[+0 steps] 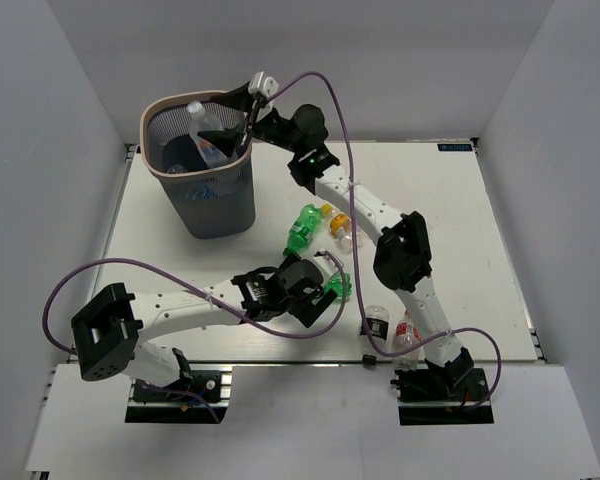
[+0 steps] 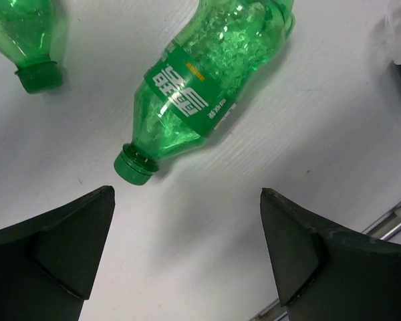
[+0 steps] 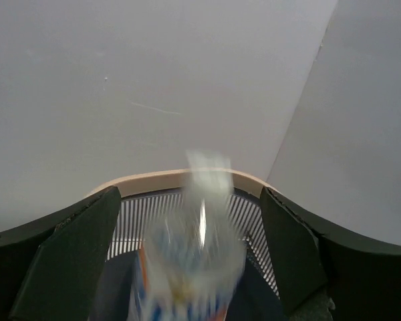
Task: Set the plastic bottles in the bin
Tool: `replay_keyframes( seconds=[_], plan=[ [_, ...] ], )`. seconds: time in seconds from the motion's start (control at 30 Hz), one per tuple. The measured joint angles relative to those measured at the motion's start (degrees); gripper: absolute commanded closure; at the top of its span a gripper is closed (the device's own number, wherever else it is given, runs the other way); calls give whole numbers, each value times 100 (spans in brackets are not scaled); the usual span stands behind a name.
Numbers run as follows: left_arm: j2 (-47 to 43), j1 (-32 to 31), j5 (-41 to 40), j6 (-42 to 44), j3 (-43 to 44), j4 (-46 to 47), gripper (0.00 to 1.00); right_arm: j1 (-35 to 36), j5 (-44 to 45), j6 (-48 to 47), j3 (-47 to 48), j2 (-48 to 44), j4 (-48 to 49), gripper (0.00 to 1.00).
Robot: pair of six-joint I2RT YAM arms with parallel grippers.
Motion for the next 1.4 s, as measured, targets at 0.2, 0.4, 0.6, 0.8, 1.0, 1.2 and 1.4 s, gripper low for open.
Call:
replay_keyframes(
  seconds=[0.2, 0.4, 0.6, 0.8, 1.0, 1.2, 1.4],
  plan=[
    [393, -33, -74, 374, 225, 136, 1, -238, 219, 310, -584, -415, -48, 10],
    [778, -55, -76, 852, 326, 393, 1, -1180, 369, 612, -1875, -1976, -977, 10],
    [1152, -57, -190, 1228, 337, 776, 1, -2531, -142, -448, -3344, -4074, -2898, 10],
    [1961, -17, -365, 1366, 590, 1008, 10, -2962, -728, -2306, -5327, -5731, -5313, 18],
    [2120, -7, -380, 1342, 905, 1051, 63, -3318, -855, -3578, -6601, -6478, -7069, 100],
    [1871, 50, -424, 1220, 1340, 625, 72, -3595, -52, -3659, -7329, -6940, -7261, 25],
    [1303, 476, -855, 1187, 2881, 136, 73, -3982, 439, -3530, -7125, -5821, -6900, 14]
  ],
)
